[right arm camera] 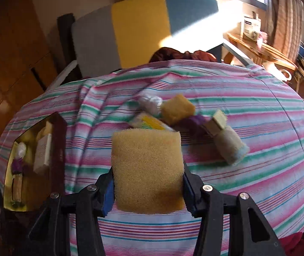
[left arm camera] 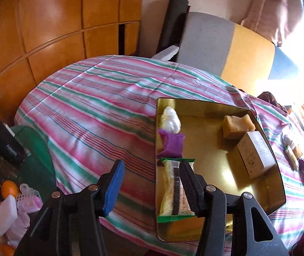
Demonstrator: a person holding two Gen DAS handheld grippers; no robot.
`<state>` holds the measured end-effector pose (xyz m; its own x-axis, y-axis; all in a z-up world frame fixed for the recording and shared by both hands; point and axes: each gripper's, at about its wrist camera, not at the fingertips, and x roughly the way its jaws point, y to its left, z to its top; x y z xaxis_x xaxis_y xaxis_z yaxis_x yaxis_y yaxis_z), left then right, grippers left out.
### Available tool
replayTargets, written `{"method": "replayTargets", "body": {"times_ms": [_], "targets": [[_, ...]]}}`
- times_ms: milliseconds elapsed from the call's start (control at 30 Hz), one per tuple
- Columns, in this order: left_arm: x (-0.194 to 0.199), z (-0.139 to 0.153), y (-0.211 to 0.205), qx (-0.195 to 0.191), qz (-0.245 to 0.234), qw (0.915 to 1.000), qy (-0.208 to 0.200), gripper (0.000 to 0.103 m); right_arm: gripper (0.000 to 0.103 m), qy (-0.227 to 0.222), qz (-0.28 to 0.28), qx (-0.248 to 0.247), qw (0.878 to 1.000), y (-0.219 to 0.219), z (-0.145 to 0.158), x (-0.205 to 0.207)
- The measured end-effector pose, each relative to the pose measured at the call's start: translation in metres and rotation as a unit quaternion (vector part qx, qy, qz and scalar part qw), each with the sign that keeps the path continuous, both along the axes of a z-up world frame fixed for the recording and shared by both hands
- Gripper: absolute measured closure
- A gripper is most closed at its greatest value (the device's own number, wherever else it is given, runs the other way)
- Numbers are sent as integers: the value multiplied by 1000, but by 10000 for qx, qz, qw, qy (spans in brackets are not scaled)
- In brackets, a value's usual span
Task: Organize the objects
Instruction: 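Lower the cracker packet into the tray with the left tool while the right tool carries the sponge, then lower the yellow sponge into the gold tray and open the right tool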
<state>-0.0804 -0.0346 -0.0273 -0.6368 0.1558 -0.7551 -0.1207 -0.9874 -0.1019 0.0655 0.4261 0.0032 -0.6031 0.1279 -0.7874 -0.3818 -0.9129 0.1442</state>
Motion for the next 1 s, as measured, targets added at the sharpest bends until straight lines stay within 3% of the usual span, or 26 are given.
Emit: {"method": "replayTargets", "body": {"times_ms": [100, 233, 400, 500, 633, 767, 1000], "targets": [[3, -4, -11, 91, 97, 9999, -43, 49, 51, 18, 1011, -26, 9949, -74, 10, -33], [8, -6, -23, 166, 173, 9997, -38, 49, 51, -194, 2138, -132, 9766, -162, 1, -71], [11, -9, -35, 209, 271, 9994, -31, 41, 50, -748, 2763, -51, 9581, -241, -34, -110], [12, -13, -40, 231, 282, 9993, -82, 41, 48, -1139, 2894, 146, 9503, -270, -61, -128], [12, -20, -44, 295, 301, 9990, -177, 41, 48, -1511, 3205, 25, 9351, -299, -86, -136], [12, -24, -46, 315, 307, 9988, -213, 40, 44, -1524, 3612, -365, 9192, -324, -94, -131], [14, -23, -46, 292, 308, 9989, -183, 39, 36, -1368, 3723, -679, 9155, -327, -97, -122]]}}
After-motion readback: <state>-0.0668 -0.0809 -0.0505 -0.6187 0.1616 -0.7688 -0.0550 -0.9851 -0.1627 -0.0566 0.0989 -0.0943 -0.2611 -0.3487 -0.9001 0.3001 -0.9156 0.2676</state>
